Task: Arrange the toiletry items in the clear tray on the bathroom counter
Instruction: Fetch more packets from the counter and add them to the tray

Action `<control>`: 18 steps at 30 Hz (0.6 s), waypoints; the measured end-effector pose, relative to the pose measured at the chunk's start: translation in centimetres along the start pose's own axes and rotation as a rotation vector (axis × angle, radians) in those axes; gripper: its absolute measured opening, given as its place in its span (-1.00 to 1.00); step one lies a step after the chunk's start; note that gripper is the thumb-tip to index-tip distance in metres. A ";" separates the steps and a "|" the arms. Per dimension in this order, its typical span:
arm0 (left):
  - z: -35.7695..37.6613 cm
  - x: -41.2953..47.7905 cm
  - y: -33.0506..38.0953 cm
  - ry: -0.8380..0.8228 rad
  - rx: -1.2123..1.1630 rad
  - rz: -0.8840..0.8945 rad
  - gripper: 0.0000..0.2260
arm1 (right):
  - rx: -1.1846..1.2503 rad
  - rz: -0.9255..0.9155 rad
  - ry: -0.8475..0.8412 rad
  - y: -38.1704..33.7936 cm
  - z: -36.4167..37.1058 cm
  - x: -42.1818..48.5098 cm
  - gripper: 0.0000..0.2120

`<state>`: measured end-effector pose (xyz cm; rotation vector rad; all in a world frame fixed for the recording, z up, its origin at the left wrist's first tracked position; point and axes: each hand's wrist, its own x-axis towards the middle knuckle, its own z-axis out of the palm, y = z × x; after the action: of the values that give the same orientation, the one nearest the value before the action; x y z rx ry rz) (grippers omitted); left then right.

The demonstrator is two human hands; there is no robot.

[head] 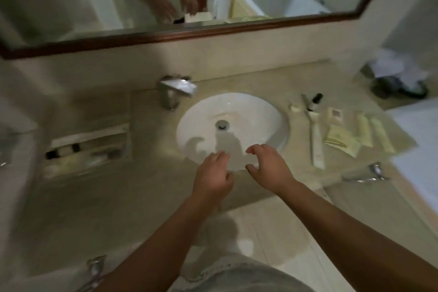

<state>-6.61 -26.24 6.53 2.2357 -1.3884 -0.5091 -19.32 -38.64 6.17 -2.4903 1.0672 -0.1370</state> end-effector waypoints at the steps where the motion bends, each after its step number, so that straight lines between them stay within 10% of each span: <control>1: 1.1 0.2 2.2 -0.038 0.000 0.035 -0.50 | 0.008 0.047 0.015 2.1 -1.1 -1.2 -0.59; 18: 13.9 13.6 18.7 -0.278 -0.097 0.081 -0.64 | 0.102 0.441 0.086 23.5 -8.5 -3.7 -0.60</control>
<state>-21.95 -48.28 4.48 2.0804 -1.5462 -0.8668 -39.76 -53.39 4.23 -2.1175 1.5723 -0.1612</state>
